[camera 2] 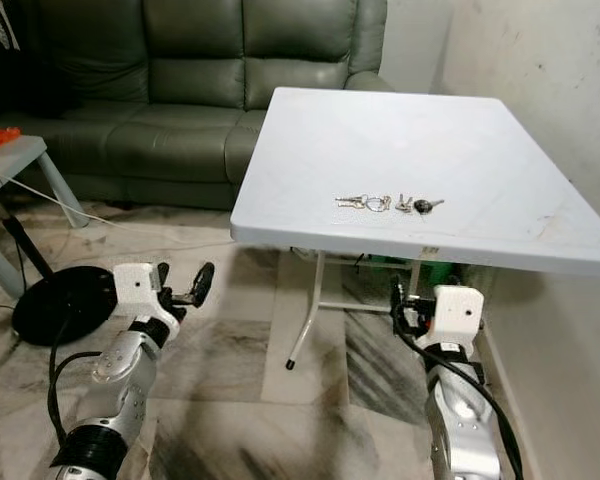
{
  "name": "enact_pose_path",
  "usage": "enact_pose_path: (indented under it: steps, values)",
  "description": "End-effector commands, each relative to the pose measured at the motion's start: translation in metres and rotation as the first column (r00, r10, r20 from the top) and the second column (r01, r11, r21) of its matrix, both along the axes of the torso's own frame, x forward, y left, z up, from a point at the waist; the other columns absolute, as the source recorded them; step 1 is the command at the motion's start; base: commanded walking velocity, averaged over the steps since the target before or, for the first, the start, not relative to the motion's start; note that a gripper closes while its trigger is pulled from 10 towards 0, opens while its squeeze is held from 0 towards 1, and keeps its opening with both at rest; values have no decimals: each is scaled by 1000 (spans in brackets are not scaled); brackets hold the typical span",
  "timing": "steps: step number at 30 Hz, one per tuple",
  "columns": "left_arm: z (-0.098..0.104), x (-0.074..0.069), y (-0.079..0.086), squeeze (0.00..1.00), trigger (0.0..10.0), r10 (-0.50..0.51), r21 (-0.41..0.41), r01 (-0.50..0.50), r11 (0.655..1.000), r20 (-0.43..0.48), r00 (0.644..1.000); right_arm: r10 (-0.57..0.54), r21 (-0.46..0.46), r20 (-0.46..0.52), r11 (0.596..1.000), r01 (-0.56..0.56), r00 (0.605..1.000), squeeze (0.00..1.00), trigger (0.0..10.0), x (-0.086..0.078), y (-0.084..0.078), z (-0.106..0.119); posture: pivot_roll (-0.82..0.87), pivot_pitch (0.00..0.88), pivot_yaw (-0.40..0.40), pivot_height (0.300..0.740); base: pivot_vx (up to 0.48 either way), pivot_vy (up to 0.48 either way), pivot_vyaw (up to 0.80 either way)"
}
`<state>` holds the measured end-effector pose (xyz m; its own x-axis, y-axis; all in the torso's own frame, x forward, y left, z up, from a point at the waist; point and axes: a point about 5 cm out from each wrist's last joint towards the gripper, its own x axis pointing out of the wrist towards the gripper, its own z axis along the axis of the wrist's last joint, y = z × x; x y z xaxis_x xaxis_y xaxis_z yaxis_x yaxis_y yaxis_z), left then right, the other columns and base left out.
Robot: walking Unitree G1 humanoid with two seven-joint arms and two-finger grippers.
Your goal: Hang keys on a hook
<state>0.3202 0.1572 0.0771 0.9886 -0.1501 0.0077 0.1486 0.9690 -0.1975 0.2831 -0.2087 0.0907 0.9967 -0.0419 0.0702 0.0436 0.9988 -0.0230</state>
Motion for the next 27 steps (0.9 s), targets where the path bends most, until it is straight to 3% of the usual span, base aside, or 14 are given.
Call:
enact_pose_path:
  steps: [1, 8, 27]
  values:
    - [4, 1, 2, 0, 10000, 2, -3, -2, 1000, 15, 1000, 7, 9, 22, 1000, -8, 1000, 0, 10000, 2, 1, 6, 16, 33, -58, 740, 0, 0, 0]
    - [5, 1, 2, 0, 10000, 4, -7, -4, 1000, 13, 1000, 14, 17, 27, 1000, -15, 1000, 0, 10000, 1, 1, 7, 13, 37, -58, 740, 47, 0, 0]
    - [5, 2, 0, 0, 10000, -4, -6, 4, 1000, 13, 1000, 26, 27, 31, 999, -27, 999, 0, 10000, 0, 3, 7, 11, 29, -60, 740, 454, 0, 0]
